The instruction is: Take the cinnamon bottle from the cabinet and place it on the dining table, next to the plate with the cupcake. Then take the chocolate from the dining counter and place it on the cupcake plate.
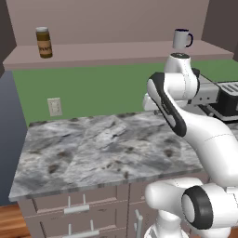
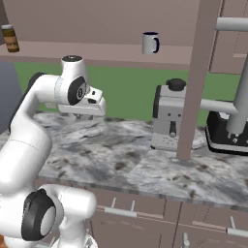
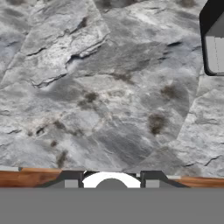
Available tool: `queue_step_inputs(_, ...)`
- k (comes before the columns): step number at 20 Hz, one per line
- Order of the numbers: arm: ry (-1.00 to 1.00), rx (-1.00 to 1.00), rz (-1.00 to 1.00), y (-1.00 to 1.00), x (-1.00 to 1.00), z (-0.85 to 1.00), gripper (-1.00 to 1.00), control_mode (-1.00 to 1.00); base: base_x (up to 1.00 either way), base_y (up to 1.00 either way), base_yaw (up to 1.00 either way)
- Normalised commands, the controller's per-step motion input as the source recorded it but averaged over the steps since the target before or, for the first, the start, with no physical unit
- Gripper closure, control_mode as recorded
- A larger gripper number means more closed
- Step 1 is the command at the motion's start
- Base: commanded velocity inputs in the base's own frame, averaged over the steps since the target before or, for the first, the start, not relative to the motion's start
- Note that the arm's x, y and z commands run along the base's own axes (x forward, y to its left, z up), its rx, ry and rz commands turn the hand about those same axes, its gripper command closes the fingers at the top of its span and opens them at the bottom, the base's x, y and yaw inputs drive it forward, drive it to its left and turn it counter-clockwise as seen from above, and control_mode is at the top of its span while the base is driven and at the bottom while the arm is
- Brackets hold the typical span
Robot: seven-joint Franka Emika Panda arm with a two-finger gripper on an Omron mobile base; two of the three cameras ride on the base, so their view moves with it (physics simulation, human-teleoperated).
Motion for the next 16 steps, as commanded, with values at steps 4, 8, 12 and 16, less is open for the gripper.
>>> queue_step_inputs(4, 0.00, -0.01, 0.00, 0.00, 0.00, 0.00, -1.00, -1.00, 0.00, 0.00, 0.00)
queue_step_inputs(8, 0.02, -0.06, -0.01, 0.14, 0.06, 0.00, -1.00, -1.00, 0.00, 0.00, 0.00)
queue_step_inputs(12, -0.04, -0.37, -0.07, 1.00, 0.12, 0.09, -1.00, -1.00, 0.00, 0.00, 0.00)
queue_step_inputs(16, -0.30, -0.09, 0.07, 1.00, 0.16, 0.48, -1.00, -1.00, 0.00, 0.00, 0.00)
